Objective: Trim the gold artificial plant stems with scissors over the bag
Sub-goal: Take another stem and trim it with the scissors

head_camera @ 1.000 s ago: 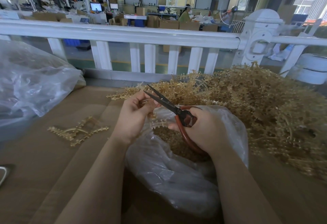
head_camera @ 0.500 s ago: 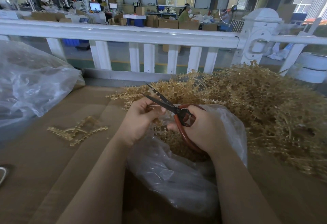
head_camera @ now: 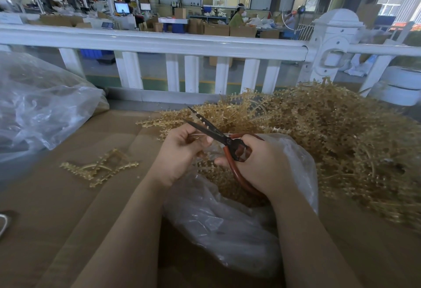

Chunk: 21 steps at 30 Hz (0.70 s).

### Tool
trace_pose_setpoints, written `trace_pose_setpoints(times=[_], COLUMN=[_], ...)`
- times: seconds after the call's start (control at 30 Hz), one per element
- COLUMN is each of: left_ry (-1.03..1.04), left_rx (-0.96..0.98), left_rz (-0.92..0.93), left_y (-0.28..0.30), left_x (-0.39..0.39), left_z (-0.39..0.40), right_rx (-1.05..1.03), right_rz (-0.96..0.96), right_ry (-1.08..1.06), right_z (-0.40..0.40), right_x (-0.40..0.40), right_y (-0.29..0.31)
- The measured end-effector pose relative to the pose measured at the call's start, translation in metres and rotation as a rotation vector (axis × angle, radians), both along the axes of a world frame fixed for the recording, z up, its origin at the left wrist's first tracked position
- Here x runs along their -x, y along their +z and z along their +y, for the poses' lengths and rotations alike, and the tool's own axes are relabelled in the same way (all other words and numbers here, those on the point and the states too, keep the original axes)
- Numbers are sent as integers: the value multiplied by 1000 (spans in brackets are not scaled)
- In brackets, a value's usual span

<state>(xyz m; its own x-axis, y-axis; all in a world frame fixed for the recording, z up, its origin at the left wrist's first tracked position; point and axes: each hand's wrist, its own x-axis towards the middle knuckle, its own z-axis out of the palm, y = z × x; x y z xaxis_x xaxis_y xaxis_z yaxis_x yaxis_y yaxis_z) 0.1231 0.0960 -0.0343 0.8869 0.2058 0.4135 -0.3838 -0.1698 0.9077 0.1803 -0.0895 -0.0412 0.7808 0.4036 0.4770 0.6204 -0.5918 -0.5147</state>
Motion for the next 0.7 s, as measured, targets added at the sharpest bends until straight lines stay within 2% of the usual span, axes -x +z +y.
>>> trace_pose_setpoints(times=[0.2,0.5,0.7], left_ry=[-10,-16,7], left_rx=[21,214,232], left_rz=[2,-85,-89], left_y=[-1,3,2], left_x=[-1,0,2], left_z=[1,10,8], right_rx=[-4,-17,-40], right_rz=[-25,11,48], right_ry=[-19,-25,2], right_z=[2,1,2], right_x=[0,1,0], right_y=[1,0,0])
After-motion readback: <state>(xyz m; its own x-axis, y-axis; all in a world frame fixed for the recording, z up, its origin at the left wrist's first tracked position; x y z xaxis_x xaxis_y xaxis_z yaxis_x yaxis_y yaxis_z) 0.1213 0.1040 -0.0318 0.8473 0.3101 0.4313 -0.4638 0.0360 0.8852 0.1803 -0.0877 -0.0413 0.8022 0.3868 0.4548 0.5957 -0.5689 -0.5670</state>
